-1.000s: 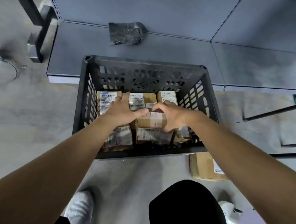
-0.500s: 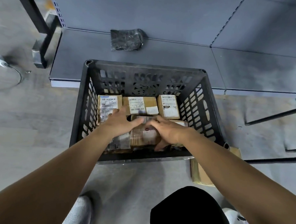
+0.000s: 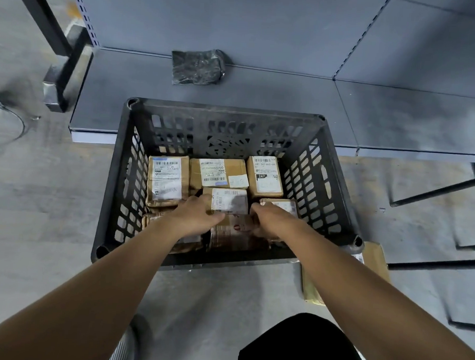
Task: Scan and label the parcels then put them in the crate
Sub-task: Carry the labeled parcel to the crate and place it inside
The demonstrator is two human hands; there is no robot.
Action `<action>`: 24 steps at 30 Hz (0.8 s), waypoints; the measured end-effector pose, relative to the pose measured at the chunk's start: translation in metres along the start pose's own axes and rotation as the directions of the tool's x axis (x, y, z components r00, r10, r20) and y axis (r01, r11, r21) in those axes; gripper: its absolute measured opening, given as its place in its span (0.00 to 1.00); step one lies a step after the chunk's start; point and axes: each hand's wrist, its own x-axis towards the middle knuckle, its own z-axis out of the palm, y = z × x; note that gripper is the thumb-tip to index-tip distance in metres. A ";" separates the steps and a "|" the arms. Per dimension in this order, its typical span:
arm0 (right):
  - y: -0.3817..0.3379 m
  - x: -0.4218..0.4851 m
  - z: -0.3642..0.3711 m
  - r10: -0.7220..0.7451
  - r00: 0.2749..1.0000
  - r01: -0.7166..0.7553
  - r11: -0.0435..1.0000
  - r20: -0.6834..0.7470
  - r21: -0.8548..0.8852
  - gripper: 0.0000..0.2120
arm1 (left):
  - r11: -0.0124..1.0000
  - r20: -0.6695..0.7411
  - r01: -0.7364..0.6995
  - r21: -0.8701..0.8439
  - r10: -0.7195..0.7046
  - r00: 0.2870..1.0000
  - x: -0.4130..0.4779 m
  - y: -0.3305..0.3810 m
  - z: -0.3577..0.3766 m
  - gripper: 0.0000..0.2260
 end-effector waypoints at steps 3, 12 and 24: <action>-0.001 0.002 0.003 -0.047 0.999 0.046 0.998 0.022 0.039 0.29 | 0.998 0.008 0.019 0.066 -0.020 1.000 0.008 0.002 0.006 0.33; -0.003 -0.037 -0.024 -0.002 1.000 0.003 0.990 -0.005 0.142 0.30 | 0.955 -0.118 0.074 0.286 -0.041 0.992 -0.018 0.018 -0.016 0.40; -0.039 -0.264 -0.186 0.141 0.950 -0.030 0.929 -0.279 0.369 0.33 | 0.951 -0.257 0.193 0.242 -0.129 0.958 -0.229 0.162 -0.150 0.43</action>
